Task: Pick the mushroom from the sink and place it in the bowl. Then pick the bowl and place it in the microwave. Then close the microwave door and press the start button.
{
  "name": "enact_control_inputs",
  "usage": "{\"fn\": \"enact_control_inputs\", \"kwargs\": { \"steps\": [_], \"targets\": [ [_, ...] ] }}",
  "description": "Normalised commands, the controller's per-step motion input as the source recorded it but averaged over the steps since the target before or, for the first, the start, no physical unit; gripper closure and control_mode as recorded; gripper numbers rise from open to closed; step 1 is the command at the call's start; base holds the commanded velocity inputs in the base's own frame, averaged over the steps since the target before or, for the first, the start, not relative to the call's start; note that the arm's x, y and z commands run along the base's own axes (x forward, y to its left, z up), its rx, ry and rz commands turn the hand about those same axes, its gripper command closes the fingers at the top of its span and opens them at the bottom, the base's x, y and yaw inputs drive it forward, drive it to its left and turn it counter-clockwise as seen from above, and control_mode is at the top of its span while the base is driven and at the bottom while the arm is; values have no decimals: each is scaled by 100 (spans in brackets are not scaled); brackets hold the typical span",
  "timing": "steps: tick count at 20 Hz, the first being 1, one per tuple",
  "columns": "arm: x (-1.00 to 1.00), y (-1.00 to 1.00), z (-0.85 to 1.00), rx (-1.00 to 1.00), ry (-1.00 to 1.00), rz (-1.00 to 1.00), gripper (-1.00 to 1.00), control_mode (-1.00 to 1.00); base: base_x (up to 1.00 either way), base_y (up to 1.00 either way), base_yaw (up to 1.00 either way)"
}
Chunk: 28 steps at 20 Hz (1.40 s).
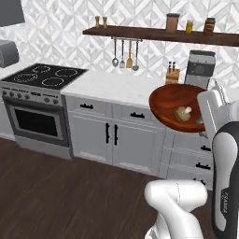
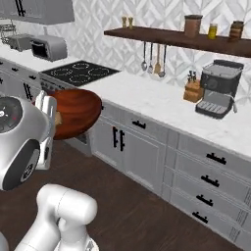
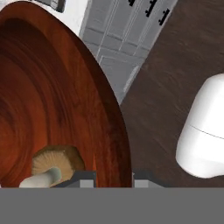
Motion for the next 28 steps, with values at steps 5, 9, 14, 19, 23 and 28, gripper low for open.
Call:
{"fn": "enact_control_inputs", "kwargs": {
  "steps": [5,9,14,19,23,28],
  "targets": [
    [0,0,0,0,0,0,100,100,4,25,92],
    [0,0,0,0,0,0,100,100,37,7,91],
    [0,0,0,0,0,0,100,100,89,0,77],
    [0,0,0,0,0,0,100,100,100,-3,51],
    [0,0,0,0,0,0,100,100,100,-30,30],
    [0,0,0,0,0,0,100,100,100,-44,27]
  ]
}}
